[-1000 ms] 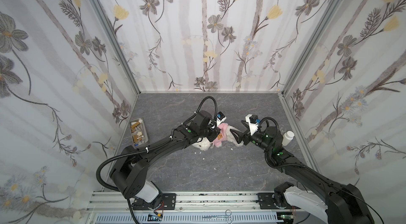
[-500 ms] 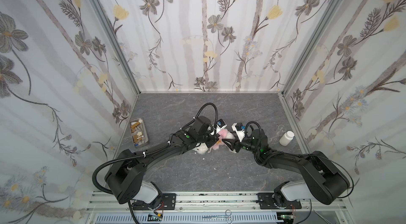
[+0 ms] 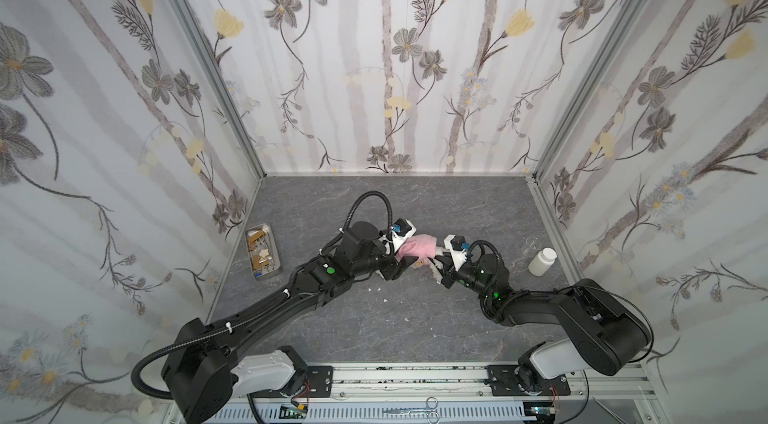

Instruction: Dress the teddy bear

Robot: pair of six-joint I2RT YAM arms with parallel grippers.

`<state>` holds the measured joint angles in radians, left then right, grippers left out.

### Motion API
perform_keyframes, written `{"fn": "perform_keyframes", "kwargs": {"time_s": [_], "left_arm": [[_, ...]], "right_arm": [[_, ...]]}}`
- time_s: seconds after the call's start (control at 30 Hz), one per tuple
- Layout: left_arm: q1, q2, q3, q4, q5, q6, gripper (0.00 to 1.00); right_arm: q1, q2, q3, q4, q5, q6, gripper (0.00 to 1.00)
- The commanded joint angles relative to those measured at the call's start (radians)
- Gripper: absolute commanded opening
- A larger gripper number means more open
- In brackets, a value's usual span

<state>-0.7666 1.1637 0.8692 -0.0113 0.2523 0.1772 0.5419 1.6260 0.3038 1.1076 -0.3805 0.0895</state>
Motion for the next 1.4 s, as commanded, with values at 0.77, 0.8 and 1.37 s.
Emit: {"fn": "perform_keyframes", "kwargs": {"time_s": [0.77,0.8,1.37], "left_arm": [[-0.007,0.239,0.245,-0.341,-0.038,0.051,0.06],[-0.006,0.245,0.247,-0.343,-0.031,0.057,0.06],[-0.062,0.351,0.277,-0.351,-0.068,0.213,0.23]], "right_arm": [[0.013,-0.052,-0.015,-0.006,0.061,-0.104,0.0],[0.013,-0.054,-0.015,-0.006,0.062,-0.103,0.0],[0.017,-0.059,-0.009,0.011,0.005,-0.039,0.0]]}}
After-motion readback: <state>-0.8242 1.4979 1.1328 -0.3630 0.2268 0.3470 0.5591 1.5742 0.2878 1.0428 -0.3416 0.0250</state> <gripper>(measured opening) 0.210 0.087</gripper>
